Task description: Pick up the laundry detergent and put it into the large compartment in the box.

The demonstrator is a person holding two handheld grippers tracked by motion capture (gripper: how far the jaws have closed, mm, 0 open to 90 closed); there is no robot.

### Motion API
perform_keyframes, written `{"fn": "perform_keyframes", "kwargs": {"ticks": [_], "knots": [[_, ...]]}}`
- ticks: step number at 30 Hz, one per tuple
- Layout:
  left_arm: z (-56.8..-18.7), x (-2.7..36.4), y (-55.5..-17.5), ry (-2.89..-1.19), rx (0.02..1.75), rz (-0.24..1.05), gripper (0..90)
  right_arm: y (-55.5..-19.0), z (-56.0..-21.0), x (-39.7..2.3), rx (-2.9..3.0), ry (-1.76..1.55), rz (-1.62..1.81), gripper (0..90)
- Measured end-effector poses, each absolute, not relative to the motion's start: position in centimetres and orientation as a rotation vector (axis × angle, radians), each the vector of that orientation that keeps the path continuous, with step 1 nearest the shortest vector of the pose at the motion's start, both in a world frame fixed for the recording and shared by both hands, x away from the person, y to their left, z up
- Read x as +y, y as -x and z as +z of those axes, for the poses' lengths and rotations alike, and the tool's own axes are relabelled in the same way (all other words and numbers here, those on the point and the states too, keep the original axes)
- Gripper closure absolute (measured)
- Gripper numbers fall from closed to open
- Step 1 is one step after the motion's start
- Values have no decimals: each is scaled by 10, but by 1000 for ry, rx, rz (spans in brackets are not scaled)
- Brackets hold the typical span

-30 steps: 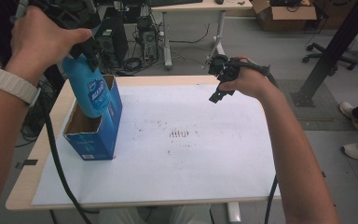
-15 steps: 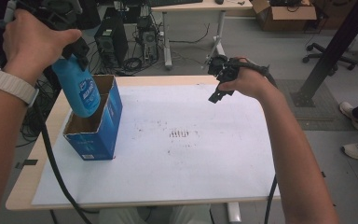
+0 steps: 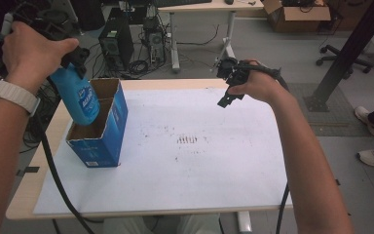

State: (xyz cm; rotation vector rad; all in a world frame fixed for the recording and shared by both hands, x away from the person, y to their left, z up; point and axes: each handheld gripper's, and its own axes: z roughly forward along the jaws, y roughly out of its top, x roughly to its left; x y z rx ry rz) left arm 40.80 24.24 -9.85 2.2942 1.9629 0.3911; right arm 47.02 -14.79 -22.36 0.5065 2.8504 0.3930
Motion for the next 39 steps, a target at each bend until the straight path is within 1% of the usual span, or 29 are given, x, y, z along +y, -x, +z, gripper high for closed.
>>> {"fn": "perform_keyframes", "kwargs": {"ticks": [24,30,39], "knots": [[-150,248,-419,-2290,1975,371,378,-470,-222,-149,2842,-501,398,105],[-166,248,-421,-2300,1973,386,378,-469,-222,-148,2846,-509,391,105],[-193,247,-425,-2308,1956,373,378,-469,-222,-148,2845,-509,390,106]]}}
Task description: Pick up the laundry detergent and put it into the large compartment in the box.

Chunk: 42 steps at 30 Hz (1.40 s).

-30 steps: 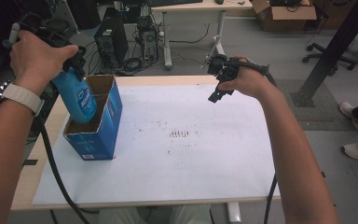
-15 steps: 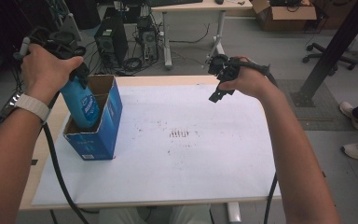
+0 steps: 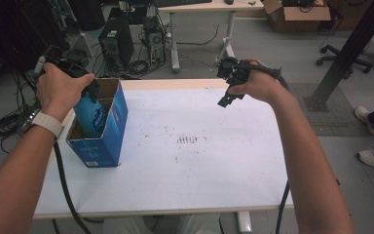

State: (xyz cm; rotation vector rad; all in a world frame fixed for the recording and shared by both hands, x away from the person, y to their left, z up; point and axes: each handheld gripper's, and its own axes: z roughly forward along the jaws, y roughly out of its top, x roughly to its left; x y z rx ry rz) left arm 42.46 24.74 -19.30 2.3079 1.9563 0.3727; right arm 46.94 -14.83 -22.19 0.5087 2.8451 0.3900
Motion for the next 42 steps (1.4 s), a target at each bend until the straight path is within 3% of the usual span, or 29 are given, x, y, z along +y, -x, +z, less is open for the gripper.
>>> {"fn": "perform_keyframes", "kwargs": {"ticks": [42], "knots": [[-271,255,-430,-2326,1954,362,377,-470,-226,-149,2852,-519,381,105]]}}
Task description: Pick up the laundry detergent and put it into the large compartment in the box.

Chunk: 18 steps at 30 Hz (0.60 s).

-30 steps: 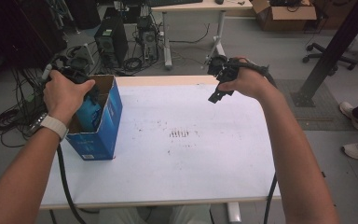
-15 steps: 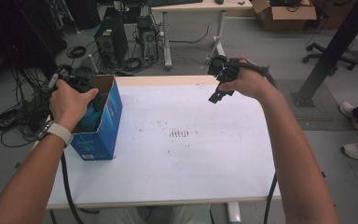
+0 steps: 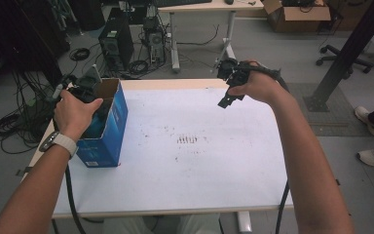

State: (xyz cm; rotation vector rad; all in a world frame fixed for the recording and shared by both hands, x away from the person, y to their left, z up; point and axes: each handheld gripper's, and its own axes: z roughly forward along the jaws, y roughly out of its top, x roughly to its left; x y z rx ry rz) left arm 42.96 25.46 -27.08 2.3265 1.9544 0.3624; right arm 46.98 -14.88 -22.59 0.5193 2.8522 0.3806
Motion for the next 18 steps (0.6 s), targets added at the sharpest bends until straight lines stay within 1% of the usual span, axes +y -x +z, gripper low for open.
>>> {"fn": "perform_keyframes", "kwargs": {"ticks": [18], "knots": [[-274,257,-431,-2299,1962,360,373,-470,-227,-150,2857,-515,379,105]]}}
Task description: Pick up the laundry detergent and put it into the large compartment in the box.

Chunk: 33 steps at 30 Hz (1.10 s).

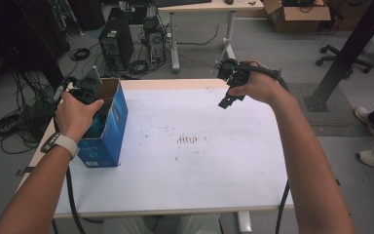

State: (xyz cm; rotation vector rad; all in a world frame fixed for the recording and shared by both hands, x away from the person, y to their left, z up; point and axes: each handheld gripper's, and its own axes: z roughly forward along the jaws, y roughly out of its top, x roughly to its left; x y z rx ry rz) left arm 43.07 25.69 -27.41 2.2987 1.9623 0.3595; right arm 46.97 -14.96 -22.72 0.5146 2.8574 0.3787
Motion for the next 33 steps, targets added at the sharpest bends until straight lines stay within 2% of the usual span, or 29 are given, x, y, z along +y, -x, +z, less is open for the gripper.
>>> {"fn": "perform_keyframes", "kwargs": {"ticks": [33], "knots": [[-258,259,-423,-2271,1957,352,252,-463,-223,-150,2850,-513,377,106]]}}
